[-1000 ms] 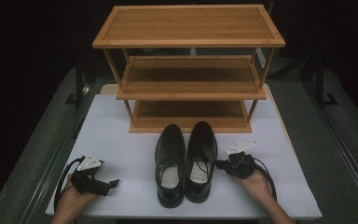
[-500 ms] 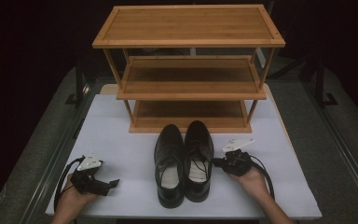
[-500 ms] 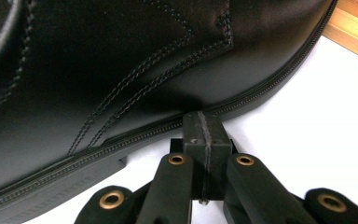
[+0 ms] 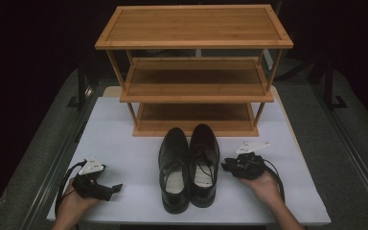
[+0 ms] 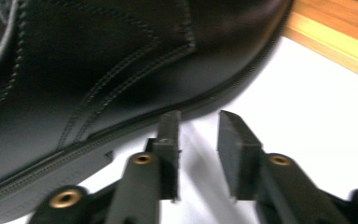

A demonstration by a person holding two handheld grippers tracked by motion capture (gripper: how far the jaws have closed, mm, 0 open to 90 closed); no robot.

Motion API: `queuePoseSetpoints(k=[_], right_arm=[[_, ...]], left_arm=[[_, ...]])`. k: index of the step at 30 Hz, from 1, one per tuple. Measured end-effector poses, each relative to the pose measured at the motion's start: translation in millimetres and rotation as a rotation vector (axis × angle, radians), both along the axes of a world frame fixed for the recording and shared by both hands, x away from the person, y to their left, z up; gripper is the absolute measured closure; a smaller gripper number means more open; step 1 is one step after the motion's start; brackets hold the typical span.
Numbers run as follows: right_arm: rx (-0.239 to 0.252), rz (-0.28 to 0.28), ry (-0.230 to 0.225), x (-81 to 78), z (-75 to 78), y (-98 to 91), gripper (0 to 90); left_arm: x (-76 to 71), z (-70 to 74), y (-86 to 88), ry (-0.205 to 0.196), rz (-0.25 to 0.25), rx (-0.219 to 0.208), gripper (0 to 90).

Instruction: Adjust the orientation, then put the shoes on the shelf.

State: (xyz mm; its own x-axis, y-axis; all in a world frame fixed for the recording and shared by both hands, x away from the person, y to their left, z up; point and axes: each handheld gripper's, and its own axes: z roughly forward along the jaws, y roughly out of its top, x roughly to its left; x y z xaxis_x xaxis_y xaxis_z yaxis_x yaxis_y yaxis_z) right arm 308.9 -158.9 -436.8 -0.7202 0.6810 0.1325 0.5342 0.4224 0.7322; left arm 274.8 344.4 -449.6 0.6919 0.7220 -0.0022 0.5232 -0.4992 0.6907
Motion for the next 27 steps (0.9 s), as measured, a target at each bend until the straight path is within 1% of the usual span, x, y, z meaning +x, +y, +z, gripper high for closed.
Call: queuePoseSetpoints(k=[3,5,6,7,8,10,12,15,17,19,22,24,27], right_arm=[[0.006,-0.014,0.000,-0.3,3.2,-6.4,55.9],[0.003,-0.019,0.000,-0.6,6.2,-9.5,51.2],[0.008,-0.023,0.000,-0.9,8.0,-10.8,50.1],[0.013,-0.024,-0.002,-1.3,10.1,-12.3,49.1],[0.018,-0.026,-0.002,-1.8,12.3,-13.5,48.5],[0.026,-0.027,-0.008,-2.7,16.5,-15.3,46.6],[0.038,-0.024,-0.013,-3.9,20.6,-16.4,45.9],[0.056,-0.018,-0.022,-5.3,26.3,-16.5,45.1],[0.061,-0.015,-0.030,-5.9,30.0,-16.0,44.7],[0.072,-0.009,-0.036,-6.9,35.0,-15.5,44.3],[0.093,-0.005,-0.047,-8.9,42.3,-15.1,43.8],[0.105,-0.001,-0.053,-10.5,47.2,-14.4,43.5],[0.118,0.009,-0.065,-12.8,54.4,-12.2,43.0]], left_arm=[[0.5,2.1,-0.4,0.005,0.009,-0.029,0.0],[0.0,6.1,-2.9,0.003,0.011,-0.042,0.0],[-0.5,9.1,-3.9,-0.003,-0.001,-0.044,3.6],[-1.0,11.8,-5.8,-0.004,-0.001,-0.057,6.8],[-1.0,14.5,-7.4,-0.010,-0.003,-0.069,7.1],[-0.4,19.9,-11.1,-0.007,-0.009,-0.093,7.3],[-0.1,25.4,-15.0,-0.004,-0.010,-0.121,12.5],[0.8,34.7,-21.7,0.000,-0.021,-0.163,13.8],[2.3,41.5,-26.6,0.007,-0.027,-0.170,13.8],[2.8,48.6,-32.7,-0.001,-0.031,-0.171,13.9],[4.2,58.7,-42.2,-0.007,-0.052,-0.174,14.1],[6.2,64.7,-49.6,-0.012,-0.071,-0.186,14.1],[10.6,71.8,-63.0,-0.021,-0.105,-0.179,14.5]])
